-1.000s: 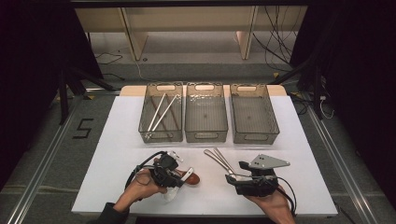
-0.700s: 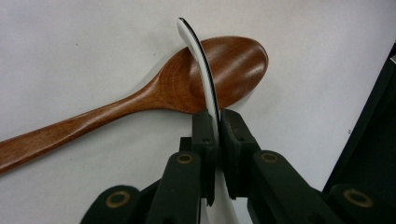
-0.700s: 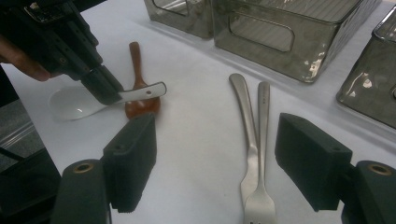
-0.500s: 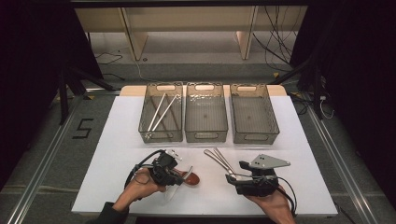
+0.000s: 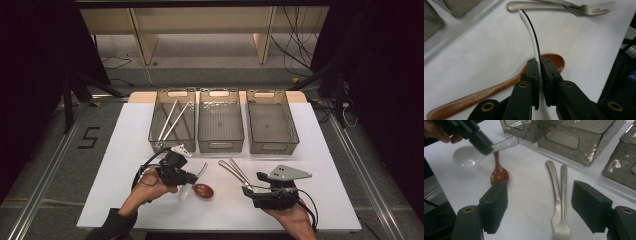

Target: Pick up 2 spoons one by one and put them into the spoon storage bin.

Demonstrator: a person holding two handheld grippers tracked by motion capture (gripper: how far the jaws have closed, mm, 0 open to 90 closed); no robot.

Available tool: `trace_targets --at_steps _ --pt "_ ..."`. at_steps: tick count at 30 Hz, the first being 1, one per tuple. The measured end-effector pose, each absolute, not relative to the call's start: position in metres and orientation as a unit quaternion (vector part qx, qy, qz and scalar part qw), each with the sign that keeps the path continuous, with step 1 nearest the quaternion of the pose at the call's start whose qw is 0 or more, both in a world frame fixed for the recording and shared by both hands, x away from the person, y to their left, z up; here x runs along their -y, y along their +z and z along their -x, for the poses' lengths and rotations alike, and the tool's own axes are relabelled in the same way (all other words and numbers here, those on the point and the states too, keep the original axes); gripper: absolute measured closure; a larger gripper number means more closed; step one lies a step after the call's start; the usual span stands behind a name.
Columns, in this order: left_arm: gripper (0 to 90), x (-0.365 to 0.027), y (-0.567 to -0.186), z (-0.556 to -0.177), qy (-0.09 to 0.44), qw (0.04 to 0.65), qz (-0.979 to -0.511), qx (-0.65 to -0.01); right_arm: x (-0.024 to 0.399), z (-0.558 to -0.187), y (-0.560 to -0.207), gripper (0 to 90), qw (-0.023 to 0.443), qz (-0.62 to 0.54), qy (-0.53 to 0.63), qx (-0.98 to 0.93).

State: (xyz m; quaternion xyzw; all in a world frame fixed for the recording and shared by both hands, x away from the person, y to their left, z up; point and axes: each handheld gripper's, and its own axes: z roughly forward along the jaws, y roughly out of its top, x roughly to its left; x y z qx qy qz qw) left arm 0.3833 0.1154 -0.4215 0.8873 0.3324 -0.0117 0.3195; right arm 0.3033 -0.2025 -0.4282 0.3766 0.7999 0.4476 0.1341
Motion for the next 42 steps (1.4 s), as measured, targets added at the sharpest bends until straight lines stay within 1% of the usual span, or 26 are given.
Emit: trace_targets --at_steps 15,25,34,42 --pt "84.6 -0.102 -0.379 -0.417 0.028 0.363 -0.873 -0.324 0.203 -0.304 -0.428 30.3 0.135 -0.376 0.449 -0.799" --pt "84.5 -0.093 -0.36 -0.445 0.056 0.382 -0.861 -0.33 0.204 -0.304 -0.428 30.3 0.135 -0.377 0.45 -0.798" --pt "84.5 -0.087 -0.349 -0.47 0.073 0.397 -0.848 -0.342 0.204 -0.304 -0.429 30.3 0.133 -0.378 0.45 -0.798" --pt "84.5 -0.082 -0.352 -0.491 0.087 0.403 -0.839 -0.356 0.204 -0.304 -0.429 30.3 0.131 -0.376 0.449 -0.8"
